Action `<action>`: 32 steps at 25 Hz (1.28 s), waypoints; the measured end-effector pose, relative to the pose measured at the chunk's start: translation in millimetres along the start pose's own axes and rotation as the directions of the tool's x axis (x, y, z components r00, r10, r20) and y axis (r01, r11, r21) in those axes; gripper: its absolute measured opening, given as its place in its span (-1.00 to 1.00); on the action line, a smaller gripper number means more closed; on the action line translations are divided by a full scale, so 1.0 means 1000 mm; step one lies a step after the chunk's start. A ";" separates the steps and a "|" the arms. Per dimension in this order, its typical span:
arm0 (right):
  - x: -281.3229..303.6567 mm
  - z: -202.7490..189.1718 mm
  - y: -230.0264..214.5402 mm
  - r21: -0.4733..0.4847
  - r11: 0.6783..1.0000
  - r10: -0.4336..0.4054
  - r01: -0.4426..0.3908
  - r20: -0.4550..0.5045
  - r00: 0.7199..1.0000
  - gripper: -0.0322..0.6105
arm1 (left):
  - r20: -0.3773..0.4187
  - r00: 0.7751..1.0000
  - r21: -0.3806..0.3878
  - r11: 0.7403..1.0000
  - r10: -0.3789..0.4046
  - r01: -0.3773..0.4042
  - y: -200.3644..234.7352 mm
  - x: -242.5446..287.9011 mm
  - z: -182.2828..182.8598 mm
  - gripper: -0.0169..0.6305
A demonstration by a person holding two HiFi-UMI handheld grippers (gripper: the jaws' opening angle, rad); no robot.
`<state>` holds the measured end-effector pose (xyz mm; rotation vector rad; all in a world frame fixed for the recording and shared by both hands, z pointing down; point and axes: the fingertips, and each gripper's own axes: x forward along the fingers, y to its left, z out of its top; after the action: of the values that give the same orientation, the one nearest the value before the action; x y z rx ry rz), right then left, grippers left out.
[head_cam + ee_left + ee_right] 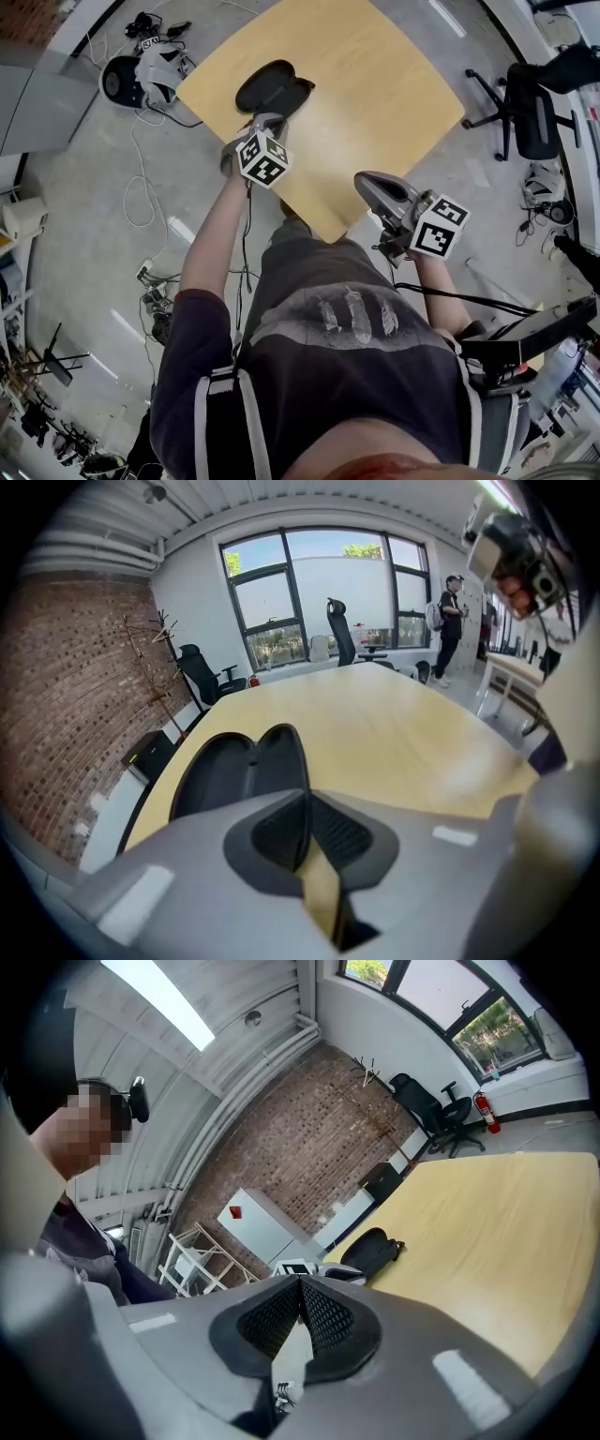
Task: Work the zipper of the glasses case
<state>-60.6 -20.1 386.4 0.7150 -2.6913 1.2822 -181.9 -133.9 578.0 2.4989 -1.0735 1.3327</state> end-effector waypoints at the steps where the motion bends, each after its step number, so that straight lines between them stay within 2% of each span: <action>1: 0.000 -0.002 -0.002 0.000 1.000 -0.001 0.001 -0.006 1.000 -0.89 | 0.017 1.000 -0.017 1.000 -0.019 0.019 -0.004 -0.005 -0.001 -0.89; 5: -0.007 -0.012 -0.018 -0.014 1.000 -0.017 0.016 -0.049 0.999 -0.89 | 0.096 0.985 -0.058 0.987 -0.144 0.150 -0.037 -0.029 -0.004 -0.90; 8: -0.020 -0.017 -0.044 -0.039 0.998 -0.060 0.057 -0.084 0.995 -0.89 | 0.132 0.951 0.010 0.960 -0.278 0.279 -0.080 -0.047 -0.002 -0.90; 11: -0.018 -0.022 -0.079 -0.090 0.991 -0.115 0.103 -0.132 0.985 -0.85 | 0.108 0.927 0.104 0.931 -0.360 0.349 -0.115 -0.059 -0.005 -0.90; 14: 0.002 -0.028 -0.114 -0.139 0.984 -0.145 0.116 -0.226 0.963 -0.49 | 0.062 0.920 0.196 0.909 -0.387 0.368 -0.137 -0.062 -0.006 -0.90; 17: 0.029 -0.040 -0.139 -0.207 0.973 -0.164 0.098 -0.334 0.928 -0.37 | 0.025 0.920 0.278 0.887 -0.390 0.368 -0.151 -0.064 -0.009 -0.89; 21: 0.051 -0.067 -0.164 -0.217 0.972 -0.180 0.088 -0.451 0.874 -0.37 | 0.023 0.919 0.310 0.876 -0.394 0.368 -0.158 -0.066 -0.009 -0.89; 26: 0.060 -0.096 -0.173 -0.189 0.973 -0.211 0.130 -0.515 0.831 -0.51 | 0.046 0.916 0.312 0.877 -0.398 0.366 -0.157 -0.067 -0.008 -0.89; 30: 0.061 -0.103 -0.177 -0.097 0.981 -0.193 0.168 -0.518 0.833 -0.63 | 0.061 0.912 0.306 0.877 -0.406 0.371 -0.160 -0.064 -0.009 -0.89; 32: 0.061 -0.104 -0.179 -0.096 0.979 -0.202 0.178 -0.518 0.831 -0.71 | 0.072 0.914 0.287 0.886 -0.400 0.365 -0.159 -0.063 -0.006 -0.86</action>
<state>-49.5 -61.9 597.4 0.5117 -2.1392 1.1558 -108.5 20.4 568.5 2.8265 -0.3901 1.2795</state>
